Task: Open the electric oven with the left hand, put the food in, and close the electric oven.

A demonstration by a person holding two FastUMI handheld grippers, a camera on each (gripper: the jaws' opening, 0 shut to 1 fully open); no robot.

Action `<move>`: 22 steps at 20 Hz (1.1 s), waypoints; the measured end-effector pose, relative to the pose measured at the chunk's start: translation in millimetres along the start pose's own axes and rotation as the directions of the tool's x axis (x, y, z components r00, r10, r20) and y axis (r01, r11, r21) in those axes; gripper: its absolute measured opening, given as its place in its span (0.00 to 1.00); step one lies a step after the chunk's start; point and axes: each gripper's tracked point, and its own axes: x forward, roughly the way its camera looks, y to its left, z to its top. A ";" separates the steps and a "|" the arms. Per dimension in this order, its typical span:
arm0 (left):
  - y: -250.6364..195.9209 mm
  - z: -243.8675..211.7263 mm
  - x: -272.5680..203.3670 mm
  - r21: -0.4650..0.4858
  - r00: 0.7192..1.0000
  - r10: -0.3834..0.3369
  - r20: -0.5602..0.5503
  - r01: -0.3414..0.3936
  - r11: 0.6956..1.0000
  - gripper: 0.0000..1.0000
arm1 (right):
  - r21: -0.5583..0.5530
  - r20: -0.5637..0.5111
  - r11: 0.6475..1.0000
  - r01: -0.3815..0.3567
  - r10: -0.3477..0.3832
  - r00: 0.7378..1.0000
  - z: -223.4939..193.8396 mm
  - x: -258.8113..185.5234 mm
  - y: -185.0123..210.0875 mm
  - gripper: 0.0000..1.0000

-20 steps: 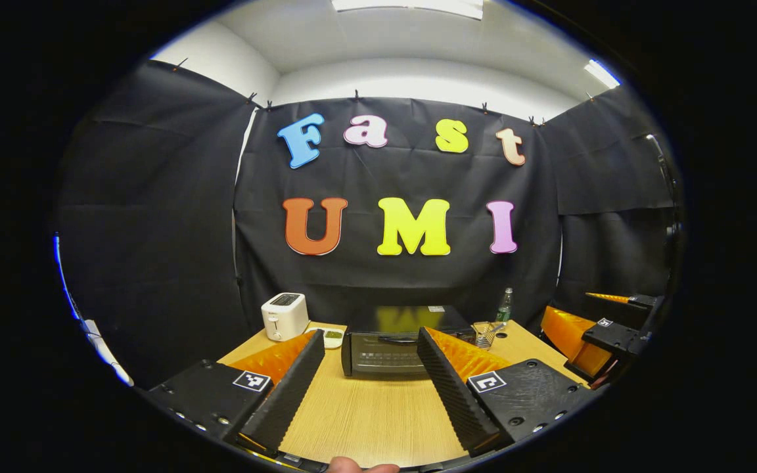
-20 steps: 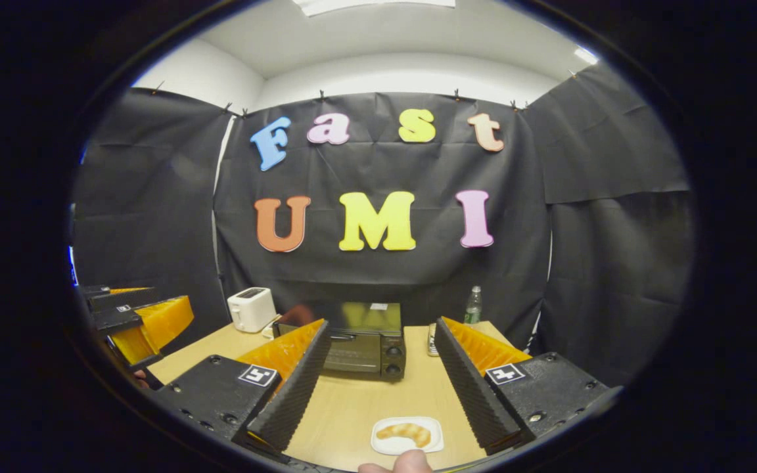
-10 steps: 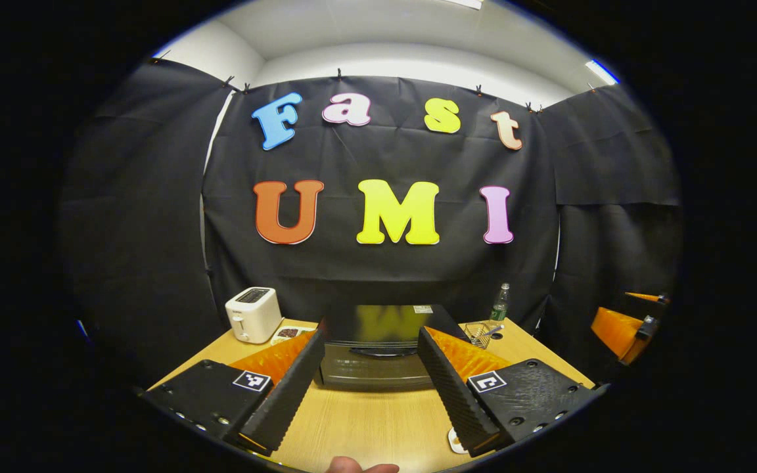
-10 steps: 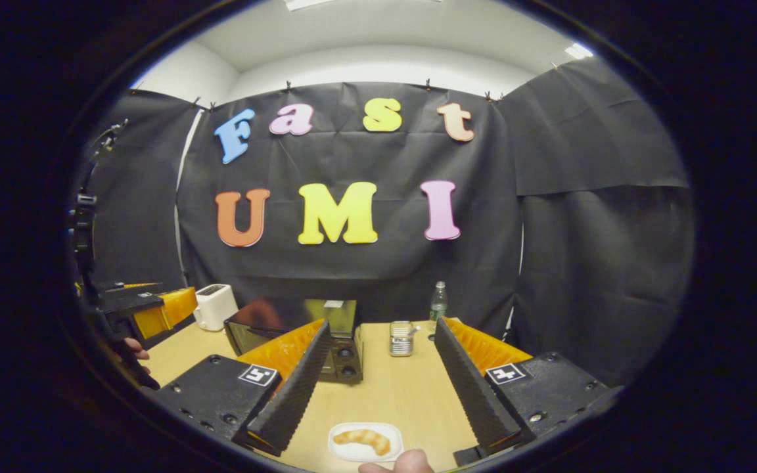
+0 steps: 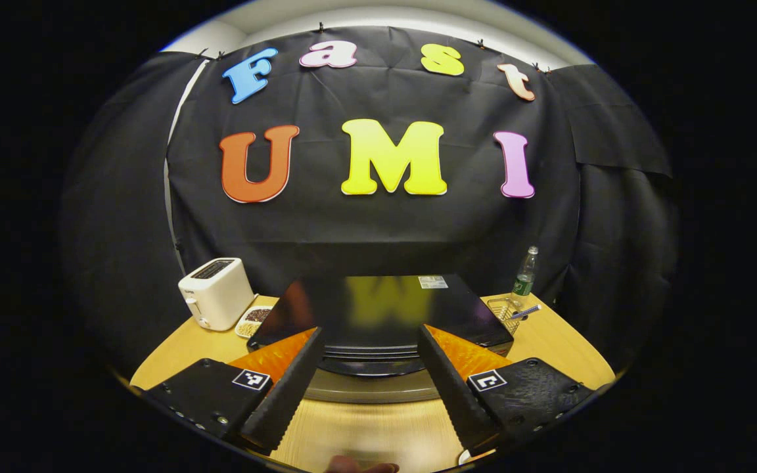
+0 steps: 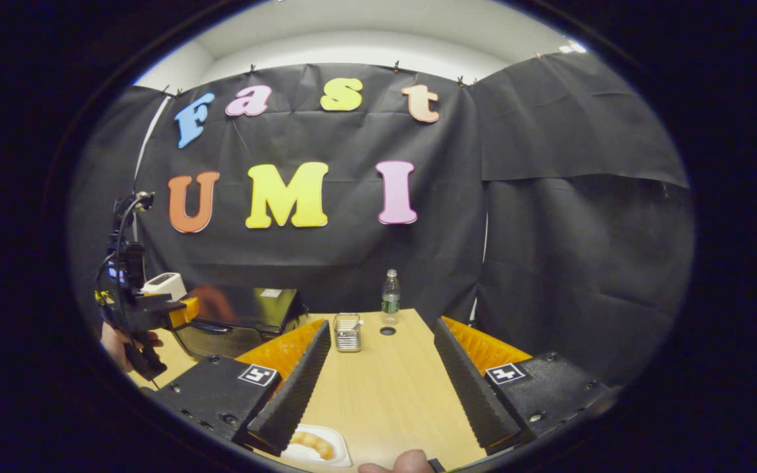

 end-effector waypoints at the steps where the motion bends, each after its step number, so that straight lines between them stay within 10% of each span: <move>1: 0.1 -4.8 9.4 -0.002 1.000 0.005 -0.016 -0.005 1.000 0.94 | -0.005 -0.011 1.000 0.001 -0.001 1.000 -3.1 3.5 -1.7 1.00; 8: 1.9 -22.5 29.8 -0.022 0.998 0.023 -0.062 -0.025 0.999 0.83 | 0.002 -0.037 1.000 0.005 -0.005 0.999 -10.4 9.9 -4.4 0.99; 22: 0.8 -62.1 -13.1 -0.061 0.982 -0.004 -0.187 -0.008 0.998 0.97 | 0.036 -0.055 0.999 -0.001 0.003 0.998 -25.7 -23.2 5.4 0.97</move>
